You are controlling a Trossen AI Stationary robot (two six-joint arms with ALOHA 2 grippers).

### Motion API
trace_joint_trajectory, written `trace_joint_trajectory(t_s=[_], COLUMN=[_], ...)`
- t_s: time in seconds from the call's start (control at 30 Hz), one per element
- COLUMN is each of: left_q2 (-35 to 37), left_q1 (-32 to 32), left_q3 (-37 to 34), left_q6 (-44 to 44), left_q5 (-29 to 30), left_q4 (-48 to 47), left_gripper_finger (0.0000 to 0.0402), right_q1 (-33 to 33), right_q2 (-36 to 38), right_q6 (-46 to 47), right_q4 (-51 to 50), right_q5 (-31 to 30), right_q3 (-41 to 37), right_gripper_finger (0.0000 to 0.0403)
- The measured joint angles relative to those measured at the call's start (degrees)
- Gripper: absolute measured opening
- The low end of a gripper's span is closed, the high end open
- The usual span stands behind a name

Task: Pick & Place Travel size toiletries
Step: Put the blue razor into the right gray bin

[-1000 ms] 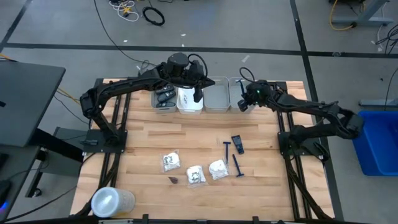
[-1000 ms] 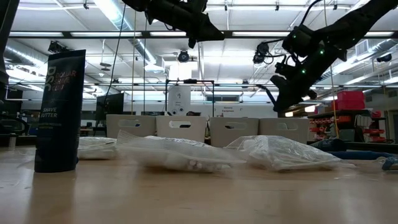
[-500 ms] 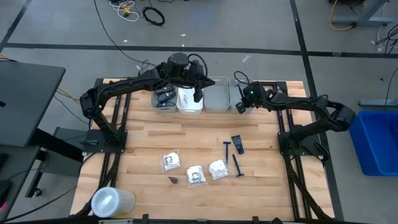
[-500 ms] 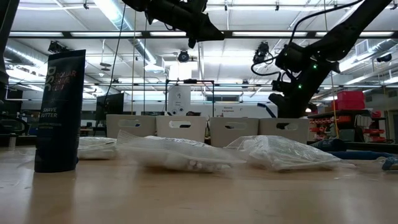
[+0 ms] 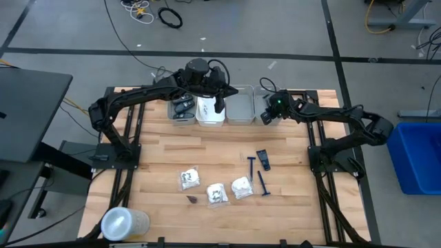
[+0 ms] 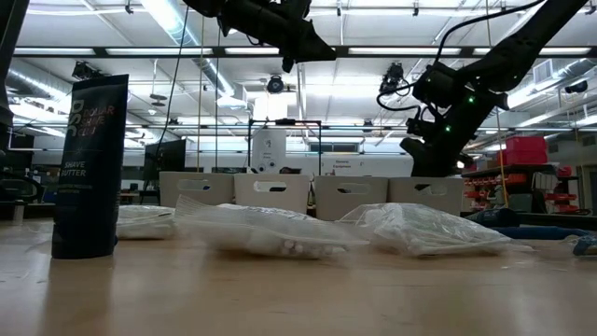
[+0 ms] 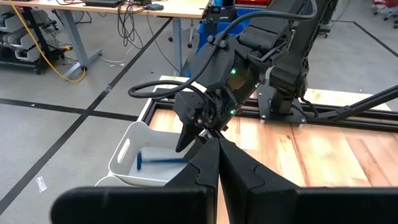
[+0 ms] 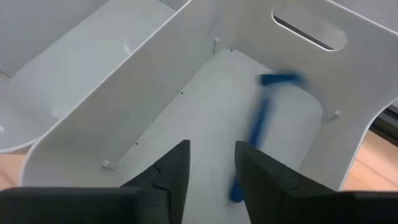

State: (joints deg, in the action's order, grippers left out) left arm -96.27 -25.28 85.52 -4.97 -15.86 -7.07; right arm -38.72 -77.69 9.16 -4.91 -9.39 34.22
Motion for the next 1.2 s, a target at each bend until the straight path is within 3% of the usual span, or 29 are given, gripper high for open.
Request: trace_joint_trajectory(t_s=[0.27,0.47,0.87,1.2], left_q2=[0.0,0.0,0.0,0.0], left_q1=[0.0,0.0,0.2,1.1], left_q3=[0.0,0.0,0.0,0.0], left_q6=[1.3,1.7,3.4,3.8], left_q5=[2.7,3.8,4.9,7.1], left_q4=[0.0,0.0,0.0,0.0], left_gripper_finger=[0.0014,0.0012,0.0011,0.0014], right_q1=[0.3,0.3,3.3,11.2], right_q2=[1.6,6.2,12.9,13.0], right_q6=[-3.5,-7.0,-14.1,-20.3], right_q4=[0.0,0.0,-0.5,-4.4], right_q5=[1.0,5.9,25.2,26.6], right_q3=[0.0,0.0,0.0,0.0], right_gripper_finger=[0.0183,0.0195,0.0171,0.0168])
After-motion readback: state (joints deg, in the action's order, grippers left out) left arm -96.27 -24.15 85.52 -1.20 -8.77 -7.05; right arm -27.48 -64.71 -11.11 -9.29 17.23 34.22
